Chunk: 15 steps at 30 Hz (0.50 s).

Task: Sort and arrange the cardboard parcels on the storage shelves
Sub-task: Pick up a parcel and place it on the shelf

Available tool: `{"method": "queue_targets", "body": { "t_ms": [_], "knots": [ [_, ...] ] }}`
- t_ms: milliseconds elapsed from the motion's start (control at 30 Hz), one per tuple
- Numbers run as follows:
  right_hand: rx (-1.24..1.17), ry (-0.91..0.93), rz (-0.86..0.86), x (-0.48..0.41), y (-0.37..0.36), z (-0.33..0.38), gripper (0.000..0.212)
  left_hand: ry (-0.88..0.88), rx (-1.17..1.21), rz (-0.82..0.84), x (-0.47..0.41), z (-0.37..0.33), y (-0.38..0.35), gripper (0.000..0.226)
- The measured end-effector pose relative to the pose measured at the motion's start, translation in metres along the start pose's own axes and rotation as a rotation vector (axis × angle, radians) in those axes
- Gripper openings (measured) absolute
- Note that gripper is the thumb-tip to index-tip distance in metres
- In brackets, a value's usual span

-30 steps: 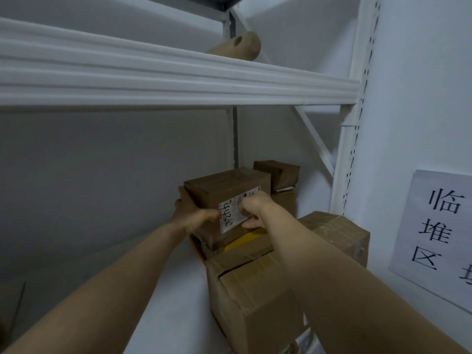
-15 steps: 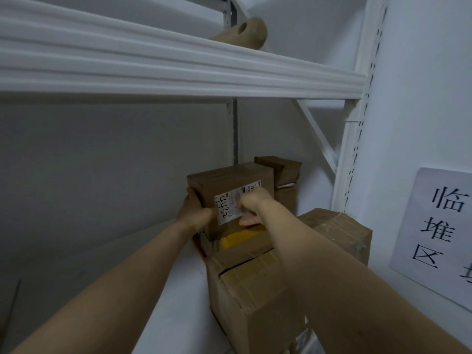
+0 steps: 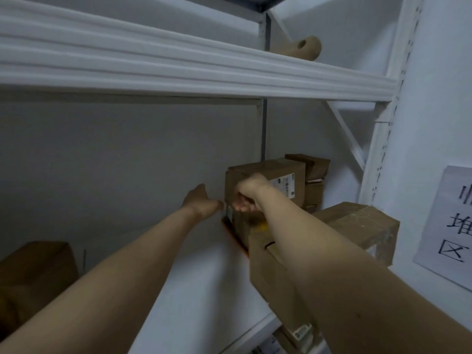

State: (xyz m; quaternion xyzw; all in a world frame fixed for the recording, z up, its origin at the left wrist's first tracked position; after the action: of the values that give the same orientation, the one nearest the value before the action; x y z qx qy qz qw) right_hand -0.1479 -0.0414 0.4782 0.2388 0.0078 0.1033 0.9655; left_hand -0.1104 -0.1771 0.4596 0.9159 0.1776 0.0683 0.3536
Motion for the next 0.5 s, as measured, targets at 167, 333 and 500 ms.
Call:
{"method": "queue_targets", "body": {
  "t_ms": [167,333,500],
  "knots": [
    [0.023,0.046,0.126,0.021,-0.085,0.030,0.011,0.037,-0.132,-0.053,0.024,0.054,0.060,0.071],
    [0.050,0.097,0.283,0.054,-0.178,0.055,0.005,0.129,-0.217,-0.090,0.047,0.127,0.123,0.066],
    [0.070,0.129,0.388,0.083,-0.259,0.063,0.005,0.216,-0.261,-0.185,0.072,0.193,0.176,0.058]
  ]
}}
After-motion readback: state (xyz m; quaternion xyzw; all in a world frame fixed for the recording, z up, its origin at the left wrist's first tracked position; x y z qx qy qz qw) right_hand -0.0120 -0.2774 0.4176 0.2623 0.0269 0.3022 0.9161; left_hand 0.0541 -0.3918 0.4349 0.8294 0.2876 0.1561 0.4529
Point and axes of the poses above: each hand's wrist, its own x-axis away from the middle knuckle, its own y-axis out of the back of the hand, z = x × y, the point moved 5 cm from there along -x, towards the middle knuckle, and after that the axes turned 8 degrees about y, right-handed, at the moved point
